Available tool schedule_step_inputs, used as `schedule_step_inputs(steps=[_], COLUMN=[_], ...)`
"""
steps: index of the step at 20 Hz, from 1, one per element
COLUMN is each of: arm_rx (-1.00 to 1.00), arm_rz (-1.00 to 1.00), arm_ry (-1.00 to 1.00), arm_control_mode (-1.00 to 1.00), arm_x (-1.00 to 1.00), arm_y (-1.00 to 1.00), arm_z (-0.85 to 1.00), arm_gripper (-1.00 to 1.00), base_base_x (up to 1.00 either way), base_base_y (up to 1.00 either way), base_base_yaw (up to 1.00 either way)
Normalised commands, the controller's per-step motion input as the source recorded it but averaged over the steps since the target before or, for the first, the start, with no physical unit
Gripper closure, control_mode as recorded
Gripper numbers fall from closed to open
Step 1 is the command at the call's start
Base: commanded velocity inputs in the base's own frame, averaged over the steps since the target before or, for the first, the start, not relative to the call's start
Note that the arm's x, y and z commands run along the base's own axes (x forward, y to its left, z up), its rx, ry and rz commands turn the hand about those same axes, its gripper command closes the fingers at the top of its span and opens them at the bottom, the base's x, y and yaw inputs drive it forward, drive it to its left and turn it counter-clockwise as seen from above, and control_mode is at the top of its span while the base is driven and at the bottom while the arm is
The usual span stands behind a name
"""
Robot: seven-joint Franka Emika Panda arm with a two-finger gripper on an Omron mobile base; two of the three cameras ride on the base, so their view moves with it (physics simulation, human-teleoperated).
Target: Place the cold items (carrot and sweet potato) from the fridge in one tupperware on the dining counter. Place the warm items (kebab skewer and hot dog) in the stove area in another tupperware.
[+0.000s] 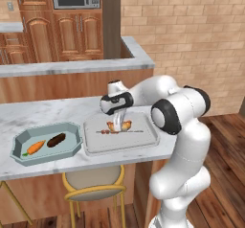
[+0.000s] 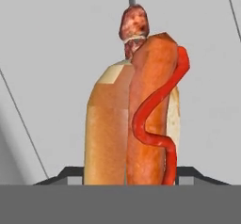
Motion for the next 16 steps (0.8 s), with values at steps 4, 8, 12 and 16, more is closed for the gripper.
schedule_step_inputs(steps=[4, 8, 12, 16], arm_rx=[-0.07, -0.01, 0.00, 0.00], arm_rz=[0.00, 0.00, 0.00, 0.00], arm_ry=[-0.04, -0.09, -0.14, -0.21], arm_control_mode=[-1.00, -1.00, -1.00, -1.00], arm_x=[0.00, -0.03, -0.18, -0.54], arm_y=[0.05, 0.00, 0.00, 0.00], arm_z=[-0.37, -0.20, -0.14, -0.04], arm_gripper=[1.00, 1.00, 1.00, -1.00], base_base_x=[0.00, 0.00, 0.00, 0.00], base_base_y=[0.00, 0.00, 0.00, 0.00], base_base_yaw=[0.00, 0.00, 0.00, 0.00])
